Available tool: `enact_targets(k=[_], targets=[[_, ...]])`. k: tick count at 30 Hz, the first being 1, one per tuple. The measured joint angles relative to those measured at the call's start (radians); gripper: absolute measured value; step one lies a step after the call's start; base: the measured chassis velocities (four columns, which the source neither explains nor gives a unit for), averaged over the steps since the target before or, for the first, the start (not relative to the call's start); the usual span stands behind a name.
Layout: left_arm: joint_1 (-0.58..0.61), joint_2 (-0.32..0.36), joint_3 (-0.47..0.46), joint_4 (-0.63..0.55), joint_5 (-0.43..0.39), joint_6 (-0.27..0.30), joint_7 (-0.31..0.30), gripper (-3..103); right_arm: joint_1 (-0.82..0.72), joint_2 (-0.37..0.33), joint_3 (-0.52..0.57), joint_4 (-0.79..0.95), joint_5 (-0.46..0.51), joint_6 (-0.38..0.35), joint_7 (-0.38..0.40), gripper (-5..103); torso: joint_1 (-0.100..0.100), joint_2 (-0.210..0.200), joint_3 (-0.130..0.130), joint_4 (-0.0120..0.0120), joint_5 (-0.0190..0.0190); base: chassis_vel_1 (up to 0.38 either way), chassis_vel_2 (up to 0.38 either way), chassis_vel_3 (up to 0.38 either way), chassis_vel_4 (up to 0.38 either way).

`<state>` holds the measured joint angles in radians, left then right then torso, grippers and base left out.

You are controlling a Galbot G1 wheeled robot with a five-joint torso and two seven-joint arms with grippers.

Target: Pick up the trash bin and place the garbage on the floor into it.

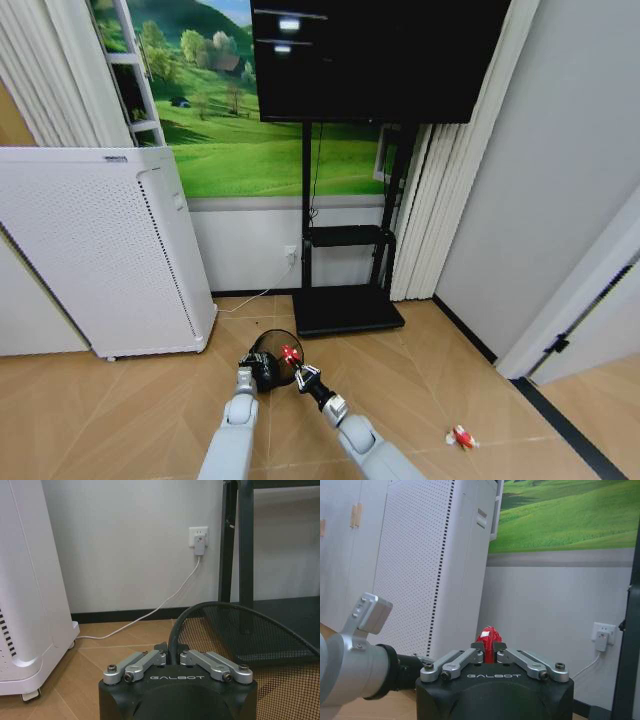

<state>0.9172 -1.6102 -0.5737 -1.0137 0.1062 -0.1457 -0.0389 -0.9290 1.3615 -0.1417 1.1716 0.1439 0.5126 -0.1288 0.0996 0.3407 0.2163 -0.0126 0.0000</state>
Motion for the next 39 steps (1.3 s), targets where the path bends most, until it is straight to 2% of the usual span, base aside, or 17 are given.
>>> enact_targets(k=[6, 9, 10, 11, 12, 14, 16, 17, 18, 21, 22, 24, 26, 28, 30, 33, 39], targets=[[0.018, 0.001, 0.027, -0.042, -0.016, 0.005, 0.003, 6, 0.021, 0.033, -0.039, -0.049, -0.005, 0.0, -0.003, 5, 0.0, 0.0, 0.0, 0.0, 0.0002, 0.0, 0.0, 0.0, 0.0], [0.025, 0.001, 0.041, -0.064, -0.03, 0.013, 0.003, 6, 0.025, 0.044, -0.042, -0.061, -0.008, -0.004, -0.001, 8, 0.0, 0.0, 0.0, -0.0001, -0.0001, 0.0, 0.0, 0.0, 0.0], [0.028, 0.001, 0.045, -0.071, -0.034, 0.016, 0.003, 6, 0.026, 0.049, -0.043, -0.067, -0.012, -0.006, 0.005, 14, 0.0, 0.0, 0.0, -0.0002, -0.0002, 0.0, 0.0, 0.0, 0.0], [0.028, 0.001, 0.045, -0.071, -0.034, 0.016, 0.003, 6, 0.026, 0.049, -0.043, -0.067, -0.012, -0.006, 0.005, 14, 0.0, 0.0, 0.0, -0.0002, -0.0002, 0.0, 0.0, 0.0, 0.0], [0.032, 0.002, 0.05, -0.081, -0.039, 0.018, 0.003, 6, 0.032, 0.053, -0.043, -0.079, -0.017, -0.006, 0.013, 25, 0.0, 0.0, 0.0, -0.0002, -0.0001, 0.0, 0.0, 0.0, 0.0], [0.035, 0.002, 0.053, -0.088, -0.044, 0.02, 0.002, 6, 0.042, 0.056, -0.042, -0.096, -0.021, -0.005, 0.018, 35, 0.0, 0.0, 0.0, -0.0001, 0.0, 0.0, 0.0, 0.0, 0.0], [0.036, 0.002, 0.054, -0.089, -0.045, 0.02, 0.002, 6, 0.047, 0.057, -0.041, -0.101, -0.022, -0.004, 0.02, 35, 0.0, 0.0, 0.0, -0.0001, -0.0001, 0.0, 0.0, 0.0, 0.0], [0.037, 0.002, 0.054, -0.089, -0.045, 0.02, 0.002, 6, 0.055, 0.057, -0.036, -0.109, -0.023, -0.002, 0.022, 41, 0.0, 0.0, 0.0, -0.0001, -0.0001, 0.0, 0.0, 0.0, 0.0], [0.037, 0.002, 0.054, -0.089, -0.045, 0.02, 0.002, 6, 0.055, 0.057, -0.036, -0.109, -0.023, -0.002, 0.022, 41, 0.0, 0.0, 0.0, -0.0001, -0.0001, 0.0, 0.0, 0.0, 0.0], [0.039, 0.002, 0.052, -0.089, -0.045, 0.02, 0.001, 6, 0.066, 0.058, -0.027, -0.119, -0.023, 0.003, 0.029, 58, 0.0, 0.0, 0.0, 0.0, 0.0001, 0.0, 0.0, 0.0, 0.0], [0.039, 0.002, 0.052, -0.089, -0.045, 0.02, 0.001, 6, 0.066, 0.058, -0.027, -0.119, -0.023, 0.003, 0.029, 58, 0.0, 0.0, 0.0, 0.0, 0.0001, 0.0, 0.0, 0.0, 0.0], [0.045, 0.002, 0.048, -0.089, -0.046, 0.02, 0.0, 6, 0.074, 0.065, -0.007, -0.137, -0.04, 0.028, 0.037, 69, 0.0, 0.0, 0.0, 0.0, 0.0, 0.0, 0.0, 0.0, 0.0], [0.053, 0.002, 0.042, -0.094, -0.045, 0.02, 0.0, 6, 0.083, 0.07, 0.028, -0.166, -0.046, 0.062, -0.007, 79, 0.0, 0.0, 0.0, 0.0, 0.0, 0.0, 0.0, 0.0, 0.0], [0.055, 0.002, 0.041, -0.095, -0.045, 0.019, 0.0, 6, 0.084, 0.07, 0.032, -0.17, -0.042, 0.066, -0.019, 79, 0.0, 0.0, 0.0, 0.0, 0.0, 0.0, 0.0, 0.0, 0.0], [0.059, 0.002, 0.031, -0.098, -0.044, 0.018, 0.0, 6, 0.094, 0.063, 0.048, -0.188, -0.02, 0.082, -0.052, 90, 0.0, 0.0, 0.0, 0.0, 0.0, 0.0, 0.0, 0.0, 0.0], [0.06, 0.002, 0.025, -0.098, -0.043, 0.018, 0.0, 6, 0.1, 0.057, 0.055, -0.197, -0.018, 0.085, -0.055, 98, 0.0, 0.0, 0.0, 0.0, 0.0, 0.0, 0.0, 0.0, 0.0], [0.06, 0.002, 0.027, -0.106, -0.047, 0.017, -0.002, 6, 0.096, 0.049, 0.061, -0.199, -0.021, 0.086, -0.047, 100, 0.0, 0.0, 0.0, 0.0, 0.0, 0.0, 0.0, 0.0, 0.0]])
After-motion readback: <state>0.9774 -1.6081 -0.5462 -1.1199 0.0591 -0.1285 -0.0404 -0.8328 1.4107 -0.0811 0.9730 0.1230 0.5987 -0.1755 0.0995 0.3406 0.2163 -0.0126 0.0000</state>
